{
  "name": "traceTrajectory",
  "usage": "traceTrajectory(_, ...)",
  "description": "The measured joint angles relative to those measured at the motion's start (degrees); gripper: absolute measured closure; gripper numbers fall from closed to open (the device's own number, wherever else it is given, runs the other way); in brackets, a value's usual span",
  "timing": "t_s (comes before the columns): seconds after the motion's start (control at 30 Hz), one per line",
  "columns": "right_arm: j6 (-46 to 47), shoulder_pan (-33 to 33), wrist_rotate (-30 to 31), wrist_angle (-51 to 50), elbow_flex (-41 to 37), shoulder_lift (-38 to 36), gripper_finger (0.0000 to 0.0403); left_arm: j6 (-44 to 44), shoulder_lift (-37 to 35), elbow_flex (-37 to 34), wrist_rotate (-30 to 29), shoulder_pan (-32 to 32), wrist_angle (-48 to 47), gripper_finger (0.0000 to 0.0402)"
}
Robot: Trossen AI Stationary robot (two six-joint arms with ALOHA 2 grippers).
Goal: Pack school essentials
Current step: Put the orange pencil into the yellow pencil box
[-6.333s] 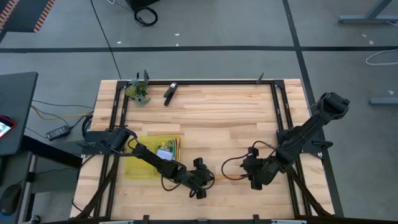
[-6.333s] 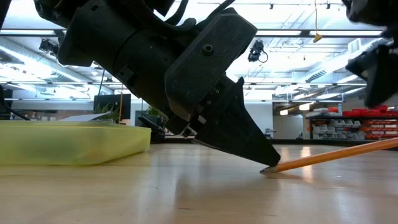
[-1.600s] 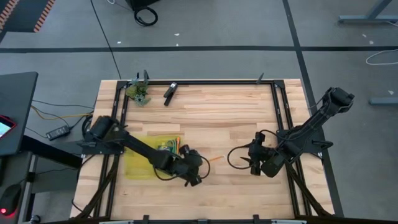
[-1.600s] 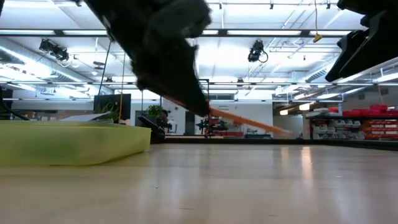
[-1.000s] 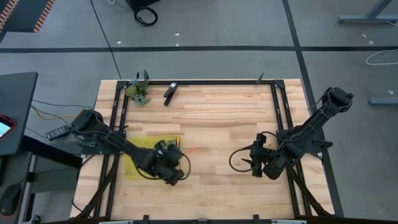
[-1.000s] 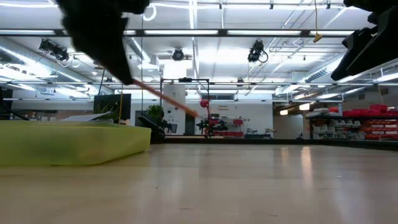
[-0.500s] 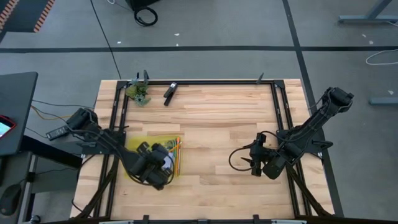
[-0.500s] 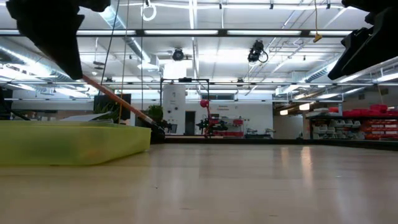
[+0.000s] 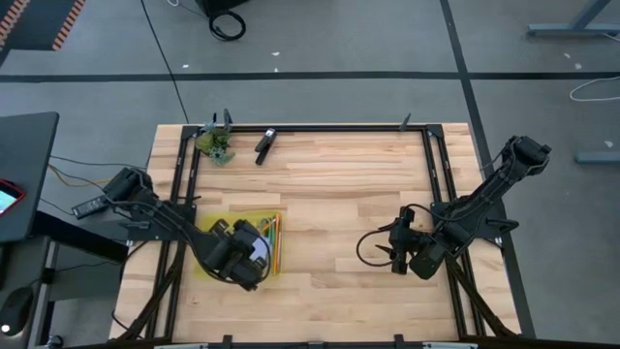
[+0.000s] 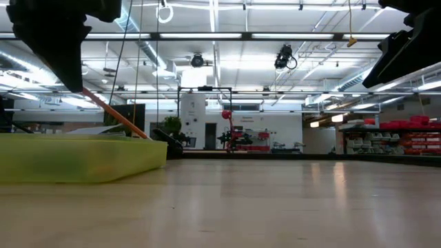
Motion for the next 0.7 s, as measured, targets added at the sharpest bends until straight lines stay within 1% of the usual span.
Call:
traceTrajectory(0.13,0.0,0.0,0.0,0.0,0.0,0.0,0.0162,0.08,0.0,0.01,0.64,1.37,-0.32,0.0362)
traceTrajectory(0.37,-0.37,0.0,0.0,0.06,0.0,0.0,0.0162,0.63,0.0,0.0,1.29,2.71,-0.04,0.0369)
traceTrajectory(0.5,-0.02,0.0,0.0,0.22,-0.02,0.0,0.0162,0.61,0.0,0.0,1.73,3.06,0.19,0.0362)
traceTrajectory(0.7,0.74,0.0,-0.02,2.97,-0.02,0.0,0.0162,0.13,0.0,0.01,3.32,3.89,0.66,0.0365)
